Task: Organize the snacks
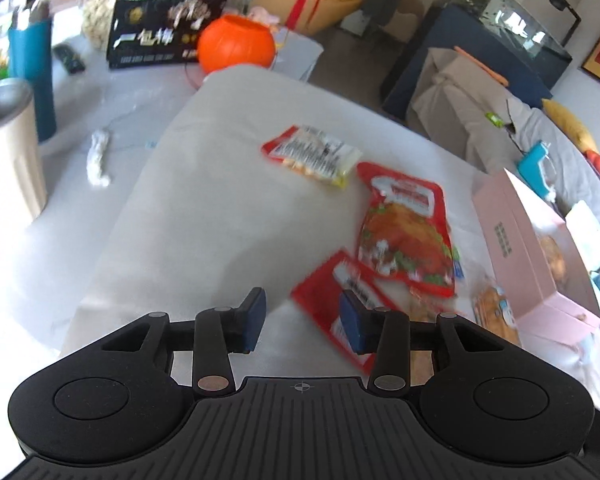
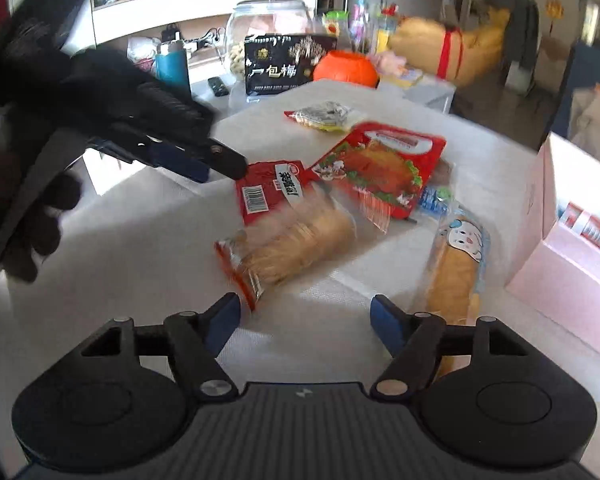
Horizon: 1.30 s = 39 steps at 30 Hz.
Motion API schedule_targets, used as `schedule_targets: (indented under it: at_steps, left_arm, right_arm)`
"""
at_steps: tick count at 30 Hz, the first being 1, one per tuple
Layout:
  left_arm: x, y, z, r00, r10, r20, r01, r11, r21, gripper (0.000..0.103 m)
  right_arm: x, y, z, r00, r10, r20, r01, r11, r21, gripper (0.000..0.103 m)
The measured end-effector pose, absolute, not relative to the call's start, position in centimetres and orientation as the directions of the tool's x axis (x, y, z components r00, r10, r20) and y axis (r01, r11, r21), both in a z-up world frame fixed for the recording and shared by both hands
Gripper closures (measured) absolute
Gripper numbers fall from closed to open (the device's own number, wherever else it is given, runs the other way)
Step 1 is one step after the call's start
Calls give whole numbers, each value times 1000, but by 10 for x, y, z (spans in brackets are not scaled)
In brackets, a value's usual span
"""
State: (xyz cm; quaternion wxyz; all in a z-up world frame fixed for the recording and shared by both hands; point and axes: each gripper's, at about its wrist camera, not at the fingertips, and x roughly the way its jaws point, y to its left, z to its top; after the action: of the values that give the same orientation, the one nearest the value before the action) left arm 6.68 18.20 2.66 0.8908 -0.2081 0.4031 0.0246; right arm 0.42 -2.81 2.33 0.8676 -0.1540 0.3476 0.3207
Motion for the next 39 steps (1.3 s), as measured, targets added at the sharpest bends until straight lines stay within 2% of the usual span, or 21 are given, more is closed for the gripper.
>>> schedule_targets:
  at_steps: [2,4,7,9,12,16,18,20,22,29,31,32,35,39]
  left_arm:
    - [79,172,27,676,-111,-728,-209,919,-334,57]
    - [90,158,27,673,-95,-734,-180,941,-287,52]
    - [101,124,27,660,-17,-751,-103,988,-113,41]
    - [99,109,23,666,0,-746,-40,999,-35,29]
    - [91,104,19,685,-7,-729,8,1000,-1,25]
    - [86,110,18,682,-24,-731,19,1000,-16,25]
    - [83,111,19,680,-22,-733,25,1000,-7,25]
    - [80,113,19,678,-18,-735,30,1000,3,25]
    - [76,117,20,677,-13,-736,31,999,11,25]
    - [56,139,25,661,31,-749,9,999,48,25]
    - [51,145,28,655,44,-754,-9,999,51,28]
    - [48,148,29,650,31,-759,-17,1000,26,33]
    - [45,156,31,631,-38,-775,-36,996,-78,36]
    - [37,155,38,639,-61,-767,-37,993,-110,44]
  right_arm:
    - [0,-29,22,564,451,-691,-654,756,-40,30]
    - [0,-33,21,558,462,-689,-652,758,-20,28]
    - [-1,-35,20,563,468,-681,-653,757,-19,28]
    - [-2,-34,18,576,467,-671,-649,761,-28,27]
    - [-1,-34,16,581,468,-666,-647,762,-28,26]
    - [0,-34,16,576,469,-670,-644,764,-19,24]
    - [2,-34,16,560,475,-678,-647,762,0,18]
    - [3,-33,16,523,494,-694,-671,741,22,6]
    - [-1,-30,14,494,501,-711,-699,715,17,2]
    - [-2,-30,13,492,510,-706,-709,705,15,2]
    - [-3,-31,12,493,510,-705,-709,705,15,2]
    - [-4,-31,12,494,510,-705,-709,705,14,2]
    - [-6,-31,13,497,509,-703,-708,706,12,2]
    - [-9,-31,13,498,509,-702,-707,707,11,2]
